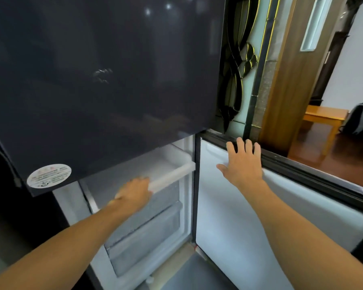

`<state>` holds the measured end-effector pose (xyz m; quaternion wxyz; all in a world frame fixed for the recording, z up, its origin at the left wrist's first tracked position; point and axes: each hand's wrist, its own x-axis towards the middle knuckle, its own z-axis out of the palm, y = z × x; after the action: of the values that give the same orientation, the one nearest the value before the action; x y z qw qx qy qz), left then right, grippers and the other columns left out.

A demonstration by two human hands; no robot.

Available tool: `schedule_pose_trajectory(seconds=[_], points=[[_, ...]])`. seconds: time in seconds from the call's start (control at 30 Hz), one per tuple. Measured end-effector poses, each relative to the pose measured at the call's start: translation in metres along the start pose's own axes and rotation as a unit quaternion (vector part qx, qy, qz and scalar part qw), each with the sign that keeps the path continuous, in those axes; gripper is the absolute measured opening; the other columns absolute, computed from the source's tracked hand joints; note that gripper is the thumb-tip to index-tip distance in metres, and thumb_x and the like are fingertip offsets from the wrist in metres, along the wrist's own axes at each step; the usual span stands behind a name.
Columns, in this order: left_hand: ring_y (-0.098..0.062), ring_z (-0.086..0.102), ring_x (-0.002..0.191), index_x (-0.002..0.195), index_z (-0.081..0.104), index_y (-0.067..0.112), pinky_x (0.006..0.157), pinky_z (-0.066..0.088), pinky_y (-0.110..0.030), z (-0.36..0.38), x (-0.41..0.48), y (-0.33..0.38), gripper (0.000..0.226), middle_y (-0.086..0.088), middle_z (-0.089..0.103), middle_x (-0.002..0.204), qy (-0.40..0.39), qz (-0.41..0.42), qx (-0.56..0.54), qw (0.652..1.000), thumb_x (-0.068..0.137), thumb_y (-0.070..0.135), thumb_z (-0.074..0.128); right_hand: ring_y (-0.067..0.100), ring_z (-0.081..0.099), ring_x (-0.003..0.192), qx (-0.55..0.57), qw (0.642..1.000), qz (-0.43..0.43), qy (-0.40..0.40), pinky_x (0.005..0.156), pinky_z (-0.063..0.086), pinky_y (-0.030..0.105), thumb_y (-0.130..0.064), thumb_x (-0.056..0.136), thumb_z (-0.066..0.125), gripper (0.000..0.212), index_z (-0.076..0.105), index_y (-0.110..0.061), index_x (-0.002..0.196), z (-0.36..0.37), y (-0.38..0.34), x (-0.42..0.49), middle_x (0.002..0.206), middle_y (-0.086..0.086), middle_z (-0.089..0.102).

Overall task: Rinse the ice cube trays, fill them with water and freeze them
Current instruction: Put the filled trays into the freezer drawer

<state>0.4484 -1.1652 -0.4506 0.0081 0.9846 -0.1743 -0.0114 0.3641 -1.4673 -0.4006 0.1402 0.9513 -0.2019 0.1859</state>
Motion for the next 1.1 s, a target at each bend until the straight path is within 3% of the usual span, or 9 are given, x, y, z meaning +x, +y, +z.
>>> schedule_pose_trajectory(seconds=[0.2, 0.43, 0.5, 0.57, 0.63, 0.7, 0.77, 0.87, 1.1], points=[[-0.031, 0.06, 0.109, 0.123, 0.054, 0.017, 0.089, 0.048, -0.041, 0.011, -0.05, 0.034, 0.034, -0.007, 0.06, 0.122, 0.019, 0.104, 0.024, 0.994, 0.1, 0.043, 0.052, 0.039, 0.021, 0.152, -0.001, 1.0, 0.003, 0.006, 0.124, 0.012, 0.056, -0.074, 0.092, 0.046, 0.083, 0.028, -0.024, 0.156, -0.002, -0.001, -0.002, 0.166, 0.014, 0.025], [-0.024, 0.06, 0.117, 0.142, 0.052, 0.024, 0.1, 0.05, -0.035, 0.0, -0.076, 0.022, 0.043, -0.003, 0.061, 0.136, 0.031, 0.113, -0.108, 0.987, 0.102, 0.039, 0.055, 0.036, 0.012, 0.156, 0.055, 0.998, -0.001, -0.025, 0.124, 0.007, 0.058, -0.067, 0.095, 0.05, 0.079, 0.03, -0.02, 0.156, -0.024, -0.005, -0.011, 0.167, 0.013, 0.023], [-0.023, 0.059, 0.123, 0.144, 0.05, 0.026, 0.104, 0.049, -0.037, -0.012, -0.089, 0.009, 0.047, 0.0, 0.059, 0.141, 0.059, 0.106, -0.117, 0.986, 0.101, 0.044, 0.055, 0.035, 0.021, 0.152, 0.098, 0.995, -0.015, 0.009, 0.123, 0.015, 0.056, -0.06, 0.096, 0.055, 0.07, 0.04, -0.017, 0.149, -0.037, -0.018, -0.022, 0.158, 0.012, 0.037], [-0.021, 0.062, 0.12, 0.141, 0.053, 0.027, 0.101, 0.051, -0.038, -0.027, -0.104, -0.006, 0.045, 0.003, 0.062, 0.138, 0.096, 0.103, -0.117, 0.983, 0.101, 0.048, 0.054, 0.033, 0.039, 0.14, 0.149, 0.986, -0.047, 0.052, 0.116, 0.033, 0.049, -0.054, 0.098, 0.056, 0.059, 0.051, -0.013, 0.14, -0.055, -0.039, -0.036, 0.143, 0.011, 0.052], [-0.018, 0.065, 0.112, 0.134, 0.058, 0.028, 0.095, 0.054, -0.037, -0.044, -0.123, -0.023, 0.04, 0.007, 0.067, 0.128, 0.131, 0.098, -0.127, 0.978, 0.1, 0.049, 0.054, 0.031, 0.054, 0.118, 0.212, 0.97, -0.076, 0.09, 0.095, 0.047, 0.042, -0.049, 0.099, 0.056, 0.044, 0.059, -0.01, 0.121, -0.077, -0.063, -0.051, 0.12, 0.009, 0.062], [-0.017, 0.067, 0.103, 0.122, 0.062, 0.029, 0.09, 0.055, -0.038, -0.064, -0.145, -0.039, 0.03, 0.011, 0.07, 0.115, 0.167, 0.096, -0.133, 0.972, 0.1, 0.048, 0.054, 0.031, 0.06, 0.092, 0.281, 0.946, -0.101, 0.128, 0.071, 0.044, 0.04, -0.046, 0.1, 0.056, 0.033, 0.055, -0.013, 0.094, -0.104, -0.086, -0.067, 0.093, 0.006, 0.062], [-0.015, 0.067, 0.091, 0.113, 0.064, 0.028, 0.083, 0.056, -0.038, -0.085, -0.17, -0.054, 0.024, 0.015, 0.067, 0.099, 0.21, 0.096, -0.141, 0.963, 0.099, 0.046, 0.055, 0.03, 0.055, 0.07, 0.331, 0.919, -0.134, 0.169, 0.059, 0.036, 0.036, -0.047, 0.099, 0.056, 0.038, 0.045, -0.016, 0.08, -0.136, -0.109, -0.081, 0.076, 0.002, 0.055], [-0.009, 0.066, 0.08, 0.106, 0.066, 0.029, 0.076, 0.057, -0.035, -0.122, -0.21, -0.081, 0.022, 0.015, 0.068, 0.091, 0.296, 0.092, -0.151, 0.939, 0.099, 0.047, 0.055, 0.027, 0.048, 0.057, 0.377, 0.879, -0.182, 0.228, 0.055, 0.034, 0.035, -0.052, 0.097, 0.054, 0.045, 0.043, -0.017, 0.072, -0.191, -0.143, -0.102, 0.064, -0.004, 0.047], [-0.005, 0.064, 0.065, 0.094, 0.07, 0.028, 0.066, 0.057, -0.034, -0.192, -0.285, -0.17, 0.024, 0.016, 0.068, 0.075, 0.444, 0.009, -0.137, 0.885, 0.098, 0.048, 0.056, 0.017, 0.05, 0.059, 0.458, 0.794, -0.309, 0.253, 0.057, 0.039, 0.034, -0.058, 0.095, 0.054, 0.043, 0.045, -0.022, 0.073, -0.305, -0.233, -0.119, 0.066, -0.008, 0.05]])
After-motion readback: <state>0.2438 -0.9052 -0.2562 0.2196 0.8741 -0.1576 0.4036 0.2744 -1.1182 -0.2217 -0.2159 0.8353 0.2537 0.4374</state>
